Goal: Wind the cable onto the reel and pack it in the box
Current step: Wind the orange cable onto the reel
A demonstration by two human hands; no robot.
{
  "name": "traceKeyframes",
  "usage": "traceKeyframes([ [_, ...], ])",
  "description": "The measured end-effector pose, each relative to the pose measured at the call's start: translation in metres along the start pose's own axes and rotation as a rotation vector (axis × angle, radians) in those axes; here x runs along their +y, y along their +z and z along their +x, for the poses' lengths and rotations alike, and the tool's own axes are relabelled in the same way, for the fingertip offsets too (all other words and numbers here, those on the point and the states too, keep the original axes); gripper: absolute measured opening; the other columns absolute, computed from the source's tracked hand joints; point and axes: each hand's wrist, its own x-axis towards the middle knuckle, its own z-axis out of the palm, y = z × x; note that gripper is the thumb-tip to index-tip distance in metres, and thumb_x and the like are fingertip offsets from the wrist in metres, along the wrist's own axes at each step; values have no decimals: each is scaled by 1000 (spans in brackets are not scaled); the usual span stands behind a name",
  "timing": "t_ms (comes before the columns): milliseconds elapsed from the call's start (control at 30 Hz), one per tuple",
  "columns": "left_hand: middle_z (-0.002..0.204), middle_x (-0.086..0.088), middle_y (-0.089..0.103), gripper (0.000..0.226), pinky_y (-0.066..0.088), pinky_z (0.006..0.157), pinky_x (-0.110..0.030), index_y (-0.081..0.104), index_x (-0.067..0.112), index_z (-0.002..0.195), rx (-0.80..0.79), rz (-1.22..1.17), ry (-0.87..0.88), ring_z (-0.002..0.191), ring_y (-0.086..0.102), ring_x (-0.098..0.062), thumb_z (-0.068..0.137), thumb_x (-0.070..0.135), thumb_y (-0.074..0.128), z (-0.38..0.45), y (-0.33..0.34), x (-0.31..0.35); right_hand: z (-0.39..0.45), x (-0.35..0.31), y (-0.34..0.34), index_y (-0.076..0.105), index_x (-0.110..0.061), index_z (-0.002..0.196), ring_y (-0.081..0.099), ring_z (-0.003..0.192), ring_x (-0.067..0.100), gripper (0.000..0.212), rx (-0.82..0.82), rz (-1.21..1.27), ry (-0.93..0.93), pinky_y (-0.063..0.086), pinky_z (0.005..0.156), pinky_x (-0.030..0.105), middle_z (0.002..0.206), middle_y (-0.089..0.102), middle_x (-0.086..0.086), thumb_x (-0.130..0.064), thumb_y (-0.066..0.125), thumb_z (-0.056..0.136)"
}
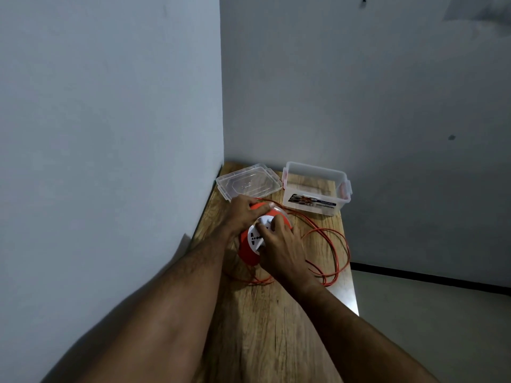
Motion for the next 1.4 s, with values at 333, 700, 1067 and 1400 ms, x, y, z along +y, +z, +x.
traceKeyframes([
  [333, 86, 2, 79, 48, 64, 72, -32, 81, 18, 97, -8, 96, 6, 74, 74, -9, 83, 63, 71, 1, -2, -3, 8, -4, -3, 63, -20, 130, 68, 108, 21, 58, 19, 299, 193, 56, 92, 37, 118, 72, 5, -33, 82, 76],
  [700, 93, -3, 80, 50, 64, 71, -32, 80, 14, 103, 26, 120, 22, 74, 74, -11, 85, 60, 71, 2, 7, 9, 24, -26, 0, 60, -2, 119, 68, 99, 32, 71, 190, 1226, 1273, 62, 73, 44, 110, 66, 13, -44, 89, 69],
  [1067, 83, -2, 77, 43, 59, 69, -27, 81, 13, 93, 64, 48, -14, 72, 72, -13, 87, 55, 73, 7, 0, 10, 5, -1, -2, 53, -15, 135, 60, 109, 30, 77, 144, -28, -16, 56, 83, 43, 124, 57, 15, -41, 84, 70],
  [1400, 96, -2, 80, 45, 60, 72, -23, 81, 14, 106, 16, 53, 27, 81, 73, -9, 87, 54, 73, 6, 1, 6, 12, 4, 3, 56, -17, 127, 63, 103, 31, 71, 60, 44, 45, 57, 81, 46, 120, 59, 14, -39, 86, 66],
])
